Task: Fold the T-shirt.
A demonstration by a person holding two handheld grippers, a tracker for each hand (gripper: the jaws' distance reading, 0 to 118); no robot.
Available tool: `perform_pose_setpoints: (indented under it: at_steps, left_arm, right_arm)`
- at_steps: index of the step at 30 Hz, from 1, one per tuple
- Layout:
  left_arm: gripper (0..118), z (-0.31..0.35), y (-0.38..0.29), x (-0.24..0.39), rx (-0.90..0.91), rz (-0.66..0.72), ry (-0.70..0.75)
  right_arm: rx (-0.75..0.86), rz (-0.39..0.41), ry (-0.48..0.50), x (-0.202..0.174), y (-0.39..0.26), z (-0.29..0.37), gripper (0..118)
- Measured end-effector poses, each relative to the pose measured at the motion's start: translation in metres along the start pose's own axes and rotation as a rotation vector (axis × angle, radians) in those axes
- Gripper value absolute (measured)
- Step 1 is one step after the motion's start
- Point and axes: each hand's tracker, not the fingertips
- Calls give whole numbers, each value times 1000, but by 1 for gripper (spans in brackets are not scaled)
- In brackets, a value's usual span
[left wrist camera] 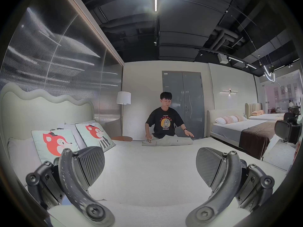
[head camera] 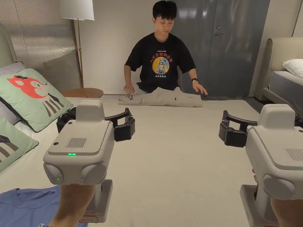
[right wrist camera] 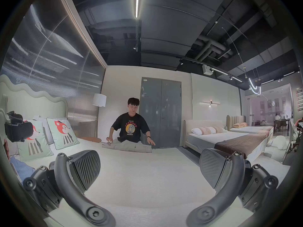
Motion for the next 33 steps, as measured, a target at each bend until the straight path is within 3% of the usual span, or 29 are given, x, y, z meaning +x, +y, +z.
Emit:
perform_pose_setpoints:
  at_steps: [33]
  left_arm:
    - [111,4,1,7,16,-6,-11]
  right_arm:
    - [13,-1,-14,3,2,4,118]
